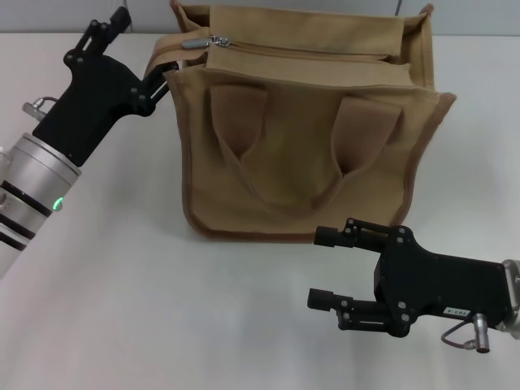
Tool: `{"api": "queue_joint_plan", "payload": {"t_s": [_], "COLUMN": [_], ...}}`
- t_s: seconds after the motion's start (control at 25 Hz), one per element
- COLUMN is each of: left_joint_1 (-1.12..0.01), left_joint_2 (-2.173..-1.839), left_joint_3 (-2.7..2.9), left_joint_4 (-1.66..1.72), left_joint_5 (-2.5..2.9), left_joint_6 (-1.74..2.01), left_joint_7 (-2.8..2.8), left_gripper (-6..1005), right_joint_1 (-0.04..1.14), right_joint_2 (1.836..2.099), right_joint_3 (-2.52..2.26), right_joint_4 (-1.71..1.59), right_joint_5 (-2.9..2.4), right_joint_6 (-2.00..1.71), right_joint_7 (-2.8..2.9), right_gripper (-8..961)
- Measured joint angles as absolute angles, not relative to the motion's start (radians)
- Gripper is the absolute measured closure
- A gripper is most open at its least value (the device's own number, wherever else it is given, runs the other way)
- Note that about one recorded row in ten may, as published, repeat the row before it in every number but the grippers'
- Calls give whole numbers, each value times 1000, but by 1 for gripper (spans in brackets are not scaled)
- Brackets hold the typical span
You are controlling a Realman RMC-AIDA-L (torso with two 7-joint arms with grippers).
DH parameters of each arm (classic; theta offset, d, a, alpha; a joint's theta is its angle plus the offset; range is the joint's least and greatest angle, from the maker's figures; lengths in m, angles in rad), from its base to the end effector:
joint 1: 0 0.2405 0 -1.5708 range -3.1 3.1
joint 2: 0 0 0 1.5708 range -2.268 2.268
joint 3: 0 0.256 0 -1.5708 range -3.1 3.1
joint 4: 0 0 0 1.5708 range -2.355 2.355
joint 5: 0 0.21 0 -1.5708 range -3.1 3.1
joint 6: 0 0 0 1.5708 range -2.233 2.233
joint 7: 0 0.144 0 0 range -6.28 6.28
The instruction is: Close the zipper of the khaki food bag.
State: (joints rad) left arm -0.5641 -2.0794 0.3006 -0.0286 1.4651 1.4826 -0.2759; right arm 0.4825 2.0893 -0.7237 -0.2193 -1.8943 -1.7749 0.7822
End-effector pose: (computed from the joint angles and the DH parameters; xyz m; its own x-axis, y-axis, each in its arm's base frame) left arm -0.2654 0.3322 -0.0223 0.6643 -0.2499 0.7045 0.5218 -0.5199 -0.6764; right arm 0.2548 0.2433 -0.0584 0.6853 -0.1232 -0.7177 -0.1995 -0.9796 -0.0223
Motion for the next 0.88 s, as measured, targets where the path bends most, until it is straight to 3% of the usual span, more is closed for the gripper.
{"api": "queue_joint_plan", "payload": {"t_s": [0.16, 0.6, 0.88], "left_joint_1": [-563, -572, -566], "left_joint_2": [-2079, -2079, -2080], "left_joint_3": [303, 309, 309], "left_joint_4": [-47, -53, -54], "left_joint_5": [1470, 1505, 1505], "left_joint_6": [1481, 1513, 1564], "left_joint_7": [-275, -266, -266], "left_gripper": [296, 539, 809], "right_joint_1": [482, 466, 490], "right_joint_2": [2089, 2080, 2079], "right_joint_3": [-672, -376, -315], "right_joint_4": [-217, -275, -325], "right_joint_5": [-1894, -1893, -1882], "right_joint_6": [-1796, -1951, -2005], "right_joint_7": [794, 1094, 1298], "right_gripper": [210, 211, 211]}}
